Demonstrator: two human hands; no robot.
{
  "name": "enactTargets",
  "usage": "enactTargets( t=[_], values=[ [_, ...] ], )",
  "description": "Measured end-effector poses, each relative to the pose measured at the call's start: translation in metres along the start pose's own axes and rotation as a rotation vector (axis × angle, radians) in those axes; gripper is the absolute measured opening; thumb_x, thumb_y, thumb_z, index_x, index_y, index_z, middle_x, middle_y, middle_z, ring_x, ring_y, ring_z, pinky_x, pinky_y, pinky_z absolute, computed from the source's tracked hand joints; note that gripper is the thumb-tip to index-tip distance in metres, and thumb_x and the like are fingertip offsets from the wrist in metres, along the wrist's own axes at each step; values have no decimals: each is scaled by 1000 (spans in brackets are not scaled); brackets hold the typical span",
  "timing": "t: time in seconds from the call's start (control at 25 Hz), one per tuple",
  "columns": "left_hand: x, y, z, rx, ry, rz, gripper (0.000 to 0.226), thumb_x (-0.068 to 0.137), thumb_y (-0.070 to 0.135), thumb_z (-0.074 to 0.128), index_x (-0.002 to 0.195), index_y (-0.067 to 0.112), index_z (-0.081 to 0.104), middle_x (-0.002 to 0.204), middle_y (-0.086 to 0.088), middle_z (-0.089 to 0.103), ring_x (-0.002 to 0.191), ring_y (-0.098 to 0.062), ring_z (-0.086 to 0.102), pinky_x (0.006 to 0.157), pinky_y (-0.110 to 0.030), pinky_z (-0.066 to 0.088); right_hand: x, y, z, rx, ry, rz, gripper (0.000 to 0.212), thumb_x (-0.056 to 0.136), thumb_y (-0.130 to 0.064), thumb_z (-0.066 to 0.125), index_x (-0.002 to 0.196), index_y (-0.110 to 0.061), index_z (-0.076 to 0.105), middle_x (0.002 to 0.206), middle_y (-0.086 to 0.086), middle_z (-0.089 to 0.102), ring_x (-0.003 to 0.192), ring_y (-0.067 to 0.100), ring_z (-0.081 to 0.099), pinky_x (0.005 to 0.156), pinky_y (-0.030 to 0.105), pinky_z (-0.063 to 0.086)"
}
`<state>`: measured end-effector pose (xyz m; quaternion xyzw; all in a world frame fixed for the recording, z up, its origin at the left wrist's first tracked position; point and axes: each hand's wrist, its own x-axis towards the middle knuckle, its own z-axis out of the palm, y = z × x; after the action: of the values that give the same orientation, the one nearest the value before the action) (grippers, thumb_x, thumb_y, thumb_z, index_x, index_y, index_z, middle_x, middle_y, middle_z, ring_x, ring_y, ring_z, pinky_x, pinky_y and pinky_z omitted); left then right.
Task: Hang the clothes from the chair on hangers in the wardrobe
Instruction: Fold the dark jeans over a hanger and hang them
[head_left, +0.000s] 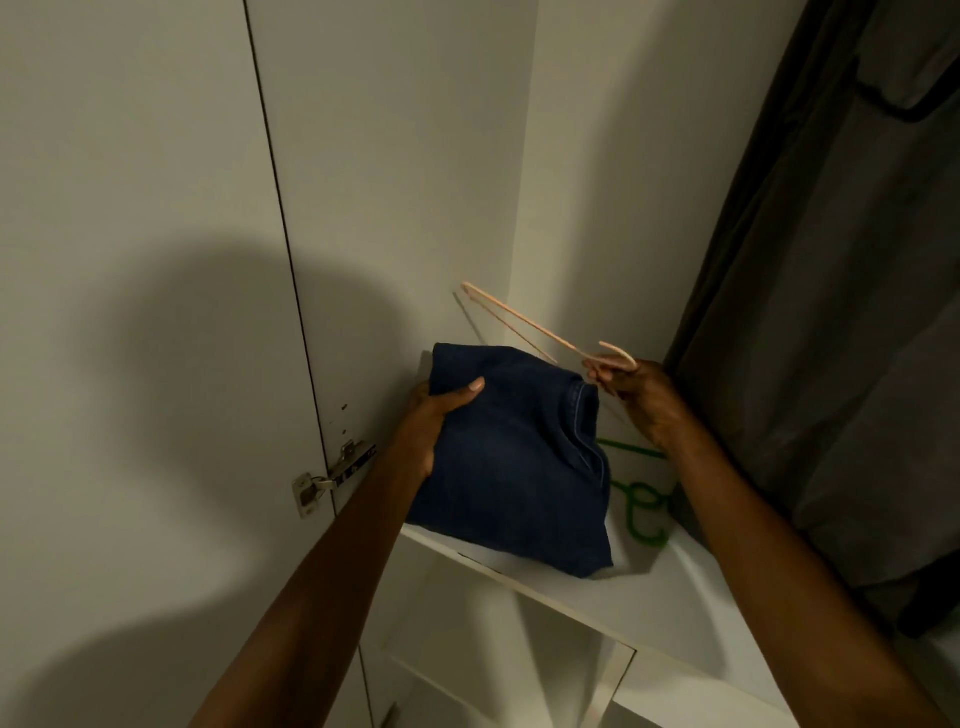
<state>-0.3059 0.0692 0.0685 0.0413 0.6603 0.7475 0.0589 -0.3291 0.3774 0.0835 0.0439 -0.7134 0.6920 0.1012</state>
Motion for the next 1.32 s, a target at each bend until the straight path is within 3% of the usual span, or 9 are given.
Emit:
enactTargets(
  t=[0.2,0.32,0.52,0.6,0.72,0.84,1.0,1.2,1.32],
  values=[
    [-19,12,-3,-182,-96,99,55,79,35,85,125,12,66,119,-12,73,111,-29,71,96,-50,55,-10,4,-13,-118,136,-97,27,100,-3,54,105,-19,75,74,-9,67,56,5,49,51,16,36],
    [-23,14,2,-160,-81,123,46,84,29,83,122,10,68,116,-12,74,109,-30,71,98,-51,55,-17,-2,-2,-241,95,-83,27,99,-1,56,92,-18,75,67,-6,68,48,7,51,42,20,33],
    [-22,16,6,-117,10,205,43,88,35,78,121,8,70,114,-11,75,106,-29,73,97,-55,56,-46,11,23,-192,-173,-59,20,95,11,53,95,3,71,80,9,69,70,14,64,65,27,52],
    [-20,16,3,-157,34,212,43,91,39,75,122,10,70,118,-11,74,109,-29,71,99,-54,55,-48,12,18,-88,-130,-88,18,91,10,59,104,5,72,93,8,76,88,16,71,82,25,56],
    [-24,17,1,-209,23,207,42,96,40,68,123,8,69,120,-16,72,113,-32,70,101,-55,52,-37,5,6,-8,-44,-107,17,83,-3,70,96,-10,78,92,1,79,92,12,73,89,23,53],
    [-24,16,-2,-224,29,211,41,92,40,68,117,8,70,110,-14,75,105,-29,73,90,-47,56,-19,-5,-6,89,87,-99,28,94,7,55,92,-15,72,78,-8,74,74,5,68,76,20,53],
    [-27,22,-6,-298,3,145,32,95,30,65,121,10,65,101,-5,77,98,-22,75,72,-32,60,7,-35,-20,-192,159,-150,30,98,-1,52,98,-22,73,76,-9,69,52,3,54,47,20,34],
    [-17,26,-7,-235,-28,179,40,87,37,75,114,8,72,108,-14,76,104,-29,73,83,-41,59,-7,-66,5,-256,53,-252,27,94,9,51,103,-6,72,87,12,68,54,13,63,46,25,47],
    [1,19,0,-158,76,128,37,85,33,80,110,8,75,103,-11,78,97,-25,76,76,-34,59,-30,-73,27,-181,-48,-342,21,96,6,56,108,-2,71,89,11,71,63,23,67,53,31,56]
  ],
)
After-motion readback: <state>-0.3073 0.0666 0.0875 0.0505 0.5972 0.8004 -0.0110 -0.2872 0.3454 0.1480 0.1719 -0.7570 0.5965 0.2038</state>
